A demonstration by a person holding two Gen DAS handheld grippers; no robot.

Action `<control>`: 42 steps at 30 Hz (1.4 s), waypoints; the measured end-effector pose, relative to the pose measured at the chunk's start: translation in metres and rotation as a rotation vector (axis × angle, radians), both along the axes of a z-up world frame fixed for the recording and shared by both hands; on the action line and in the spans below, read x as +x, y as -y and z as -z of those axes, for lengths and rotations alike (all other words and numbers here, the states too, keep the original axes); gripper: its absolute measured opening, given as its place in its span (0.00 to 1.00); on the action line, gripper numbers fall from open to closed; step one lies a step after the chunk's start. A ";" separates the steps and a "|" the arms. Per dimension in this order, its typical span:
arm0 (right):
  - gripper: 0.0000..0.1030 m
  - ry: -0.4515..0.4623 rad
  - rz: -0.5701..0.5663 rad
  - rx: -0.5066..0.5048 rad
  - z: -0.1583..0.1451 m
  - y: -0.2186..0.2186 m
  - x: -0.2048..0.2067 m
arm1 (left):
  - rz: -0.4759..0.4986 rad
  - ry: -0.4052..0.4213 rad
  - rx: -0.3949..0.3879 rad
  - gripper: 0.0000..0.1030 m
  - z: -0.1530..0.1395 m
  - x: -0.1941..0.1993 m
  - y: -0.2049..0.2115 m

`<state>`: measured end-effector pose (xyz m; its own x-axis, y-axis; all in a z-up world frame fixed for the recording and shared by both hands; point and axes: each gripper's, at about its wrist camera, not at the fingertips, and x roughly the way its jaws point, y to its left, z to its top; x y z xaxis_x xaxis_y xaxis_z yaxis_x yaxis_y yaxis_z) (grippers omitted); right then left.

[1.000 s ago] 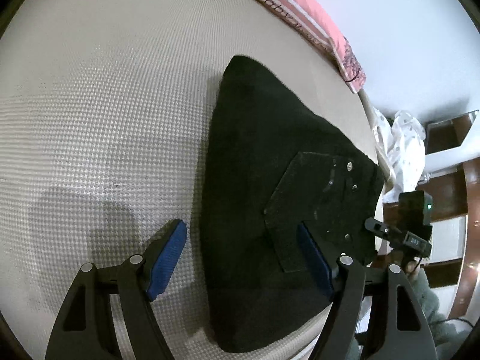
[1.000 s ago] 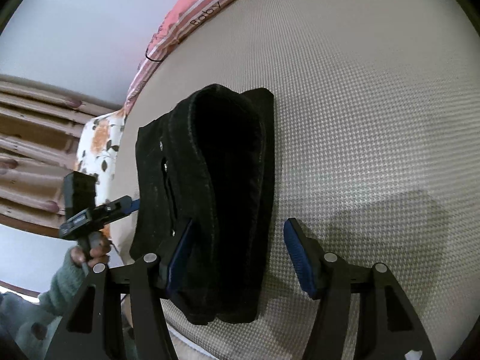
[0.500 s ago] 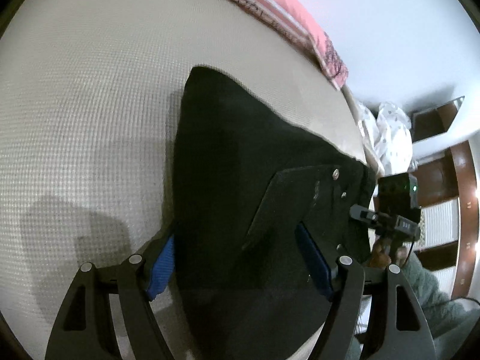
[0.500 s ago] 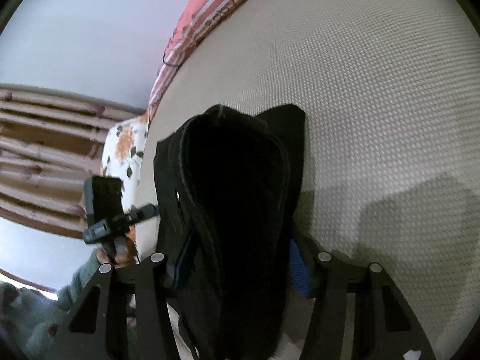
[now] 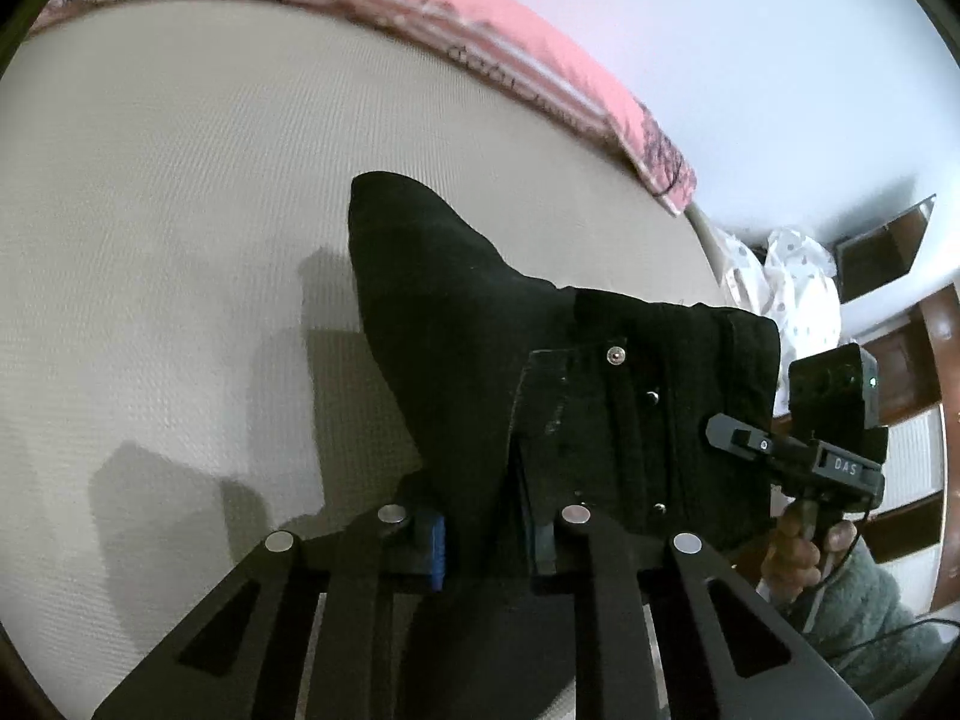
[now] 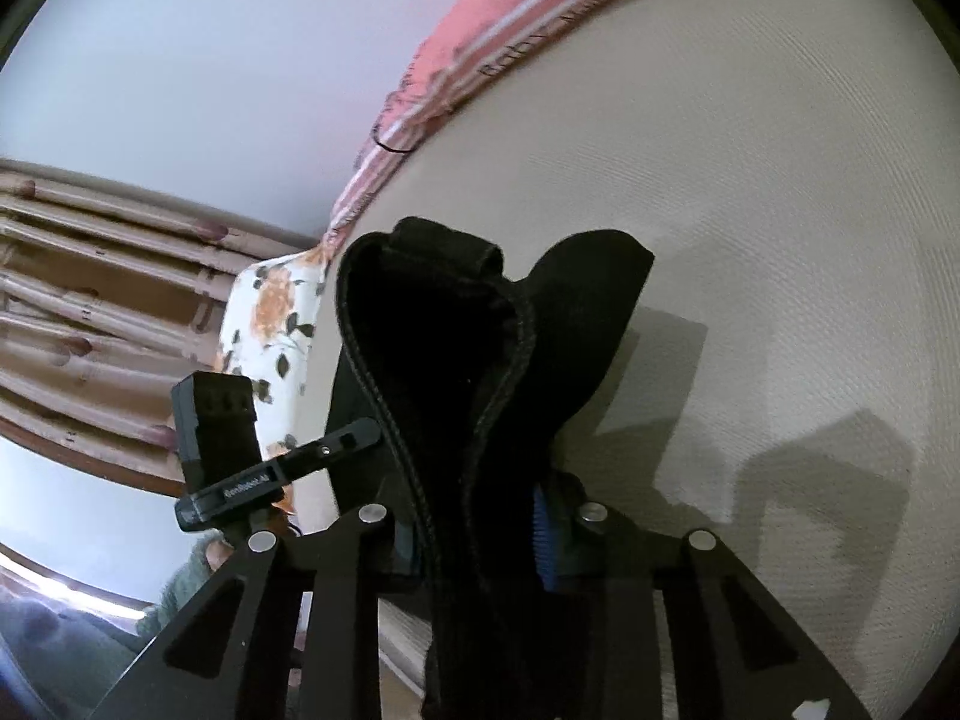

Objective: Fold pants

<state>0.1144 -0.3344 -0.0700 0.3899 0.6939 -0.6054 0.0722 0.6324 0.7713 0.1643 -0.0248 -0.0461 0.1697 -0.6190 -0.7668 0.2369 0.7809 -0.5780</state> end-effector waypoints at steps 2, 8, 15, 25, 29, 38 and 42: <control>0.25 0.014 -0.017 -0.008 -0.005 -0.009 0.015 | -0.020 0.022 -0.002 0.17 -0.008 0.012 -0.007; 0.24 0.049 -0.043 -0.014 -0.009 -0.032 0.084 | -0.062 0.096 0.058 0.17 -0.027 0.059 -0.027; 0.24 0.058 -0.071 -0.064 -0.004 -0.050 0.163 | -0.102 0.129 0.108 0.17 -0.032 0.121 -0.044; 0.26 0.018 -0.035 -0.225 0.028 -0.054 0.197 | -0.125 0.072 0.185 0.21 0.019 0.158 -0.059; 0.47 -0.019 -0.020 -0.319 0.044 -0.053 0.190 | -0.157 0.033 0.224 0.44 0.039 0.150 -0.069; 0.48 -0.005 0.011 -0.457 0.031 -0.057 0.146 | -0.166 0.169 0.421 0.58 0.025 0.090 -0.056; 0.48 0.073 0.039 -0.574 0.005 -0.070 0.121 | -0.203 0.244 0.520 0.60 0.010 0.056 -0.052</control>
